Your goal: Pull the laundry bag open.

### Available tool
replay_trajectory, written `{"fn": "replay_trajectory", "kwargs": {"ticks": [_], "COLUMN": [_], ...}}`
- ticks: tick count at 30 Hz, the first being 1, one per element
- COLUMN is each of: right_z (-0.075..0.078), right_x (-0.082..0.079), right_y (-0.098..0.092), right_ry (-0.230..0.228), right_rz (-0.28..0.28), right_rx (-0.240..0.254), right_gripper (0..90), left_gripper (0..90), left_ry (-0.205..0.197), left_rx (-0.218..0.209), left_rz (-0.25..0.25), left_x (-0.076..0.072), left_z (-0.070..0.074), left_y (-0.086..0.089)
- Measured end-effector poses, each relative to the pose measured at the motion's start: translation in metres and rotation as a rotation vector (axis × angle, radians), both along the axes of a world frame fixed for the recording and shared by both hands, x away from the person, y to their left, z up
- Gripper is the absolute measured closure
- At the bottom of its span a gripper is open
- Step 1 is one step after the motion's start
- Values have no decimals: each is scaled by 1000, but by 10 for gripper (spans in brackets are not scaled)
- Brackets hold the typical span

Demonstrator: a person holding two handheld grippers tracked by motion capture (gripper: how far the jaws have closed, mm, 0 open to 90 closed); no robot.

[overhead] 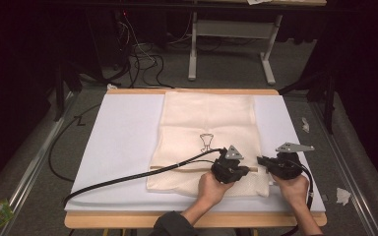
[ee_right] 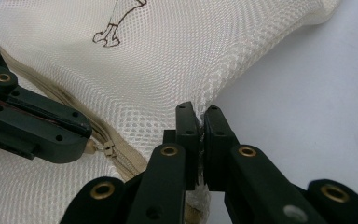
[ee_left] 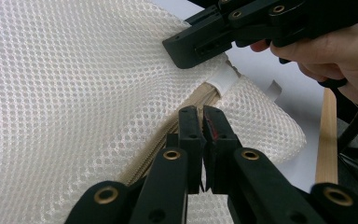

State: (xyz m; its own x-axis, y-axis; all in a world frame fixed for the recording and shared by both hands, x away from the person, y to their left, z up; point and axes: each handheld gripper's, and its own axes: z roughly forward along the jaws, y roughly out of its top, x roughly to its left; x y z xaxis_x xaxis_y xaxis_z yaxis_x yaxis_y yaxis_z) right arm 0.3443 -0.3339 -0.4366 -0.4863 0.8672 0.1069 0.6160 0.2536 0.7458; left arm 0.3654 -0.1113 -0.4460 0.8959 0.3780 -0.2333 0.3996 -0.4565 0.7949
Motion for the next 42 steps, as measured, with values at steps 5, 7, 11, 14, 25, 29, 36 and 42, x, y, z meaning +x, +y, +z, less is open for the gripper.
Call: {"fn": "replay_trajectory", "kwargs": {"ticks": [5, 7, 11, 14, 25, 29, 36, 42], "right_z": [-1, -1, -1, -2, -5, -5, -6, -7], "right_x": [0, 0, 0, 0, 1, 1, 2, 1], "right_y": [-1, 0, 0, -1, 0, 0, 0, 0], "right_ry": [-3, 1, 3, 5, 9, 12, 14, 19], "right_rz": [2, 0, 2, 1, -5, -7, -7, -12], "right_rx": [-1, 2, 3, 5, 10, 2, 5, 8], "right_gripper": [880, 880, 880, 880, 880, 880, 880, 880], "left_gripper": [871, 871, 871, 871, 871, 871, 871, 871], "left_ry": [-11, -12, -15, -9, -22, -19, -17, -24], "left_rx": [13, 16, 9, 1, -7, 0, -5, -4], "left_rz": [0, 1, 2, 6, 15, 18, 24, 26], "left_x": [0, 0, 0, 1, -1, -1, -1, -2], "left_z": [1, 2, 2, 1, 1, 1, 4, 4], "left_y": [2, 2, 3, 5, 15, 17, 24, 27]}}
